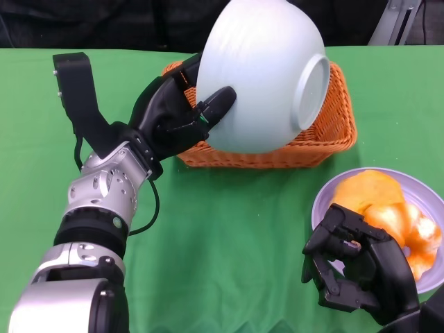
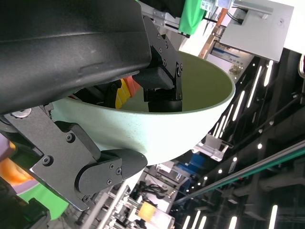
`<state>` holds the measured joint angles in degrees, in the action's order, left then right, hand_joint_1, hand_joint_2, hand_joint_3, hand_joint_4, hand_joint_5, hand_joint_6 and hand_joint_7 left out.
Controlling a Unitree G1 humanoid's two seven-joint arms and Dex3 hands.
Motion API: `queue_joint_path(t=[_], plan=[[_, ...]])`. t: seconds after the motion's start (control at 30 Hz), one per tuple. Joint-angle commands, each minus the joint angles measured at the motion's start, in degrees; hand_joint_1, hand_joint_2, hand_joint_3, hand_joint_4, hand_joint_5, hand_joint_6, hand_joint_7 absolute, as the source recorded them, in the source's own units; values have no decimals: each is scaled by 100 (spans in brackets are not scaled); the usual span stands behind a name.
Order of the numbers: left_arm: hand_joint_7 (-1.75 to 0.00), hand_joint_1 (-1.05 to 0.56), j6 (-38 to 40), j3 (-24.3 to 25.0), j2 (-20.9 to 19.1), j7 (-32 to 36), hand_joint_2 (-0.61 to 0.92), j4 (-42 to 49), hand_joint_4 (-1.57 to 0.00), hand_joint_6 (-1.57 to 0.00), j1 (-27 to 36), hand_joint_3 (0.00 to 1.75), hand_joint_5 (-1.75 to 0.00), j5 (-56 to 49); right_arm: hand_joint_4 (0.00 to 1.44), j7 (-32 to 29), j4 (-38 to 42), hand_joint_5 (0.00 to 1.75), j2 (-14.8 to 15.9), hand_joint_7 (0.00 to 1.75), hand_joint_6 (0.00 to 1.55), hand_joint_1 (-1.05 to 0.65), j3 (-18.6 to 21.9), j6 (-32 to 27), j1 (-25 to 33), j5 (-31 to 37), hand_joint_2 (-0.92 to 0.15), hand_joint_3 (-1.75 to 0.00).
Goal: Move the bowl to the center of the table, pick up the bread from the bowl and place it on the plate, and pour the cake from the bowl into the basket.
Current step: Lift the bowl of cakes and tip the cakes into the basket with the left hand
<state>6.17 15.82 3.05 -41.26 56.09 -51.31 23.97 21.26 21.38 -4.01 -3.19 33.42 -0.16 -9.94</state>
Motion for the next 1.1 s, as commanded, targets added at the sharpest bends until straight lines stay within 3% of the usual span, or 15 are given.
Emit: queue_joint_path(t=[0.03,0.6,1.1], plan=[[-152,-8,81,59,-63,-108,59,67,-71,-74,-204,116,-168,103,74,-14,58,174,5,149,67,-7,34,115,-25,-12,-54,-118],[-142,-11,423,291,-123,-231,62,481,-71,-85,-498,111,-175,263,74,11,221,174,-4,150,67,-7,32,224,-107,-30,-53,-119],[-152,-13,939,647,-29,-170,67,523,-71,-81,-640,108,-173,546,74,58,303,173,18,151,66,-8,47,227,-131,-2,-54,-115]])
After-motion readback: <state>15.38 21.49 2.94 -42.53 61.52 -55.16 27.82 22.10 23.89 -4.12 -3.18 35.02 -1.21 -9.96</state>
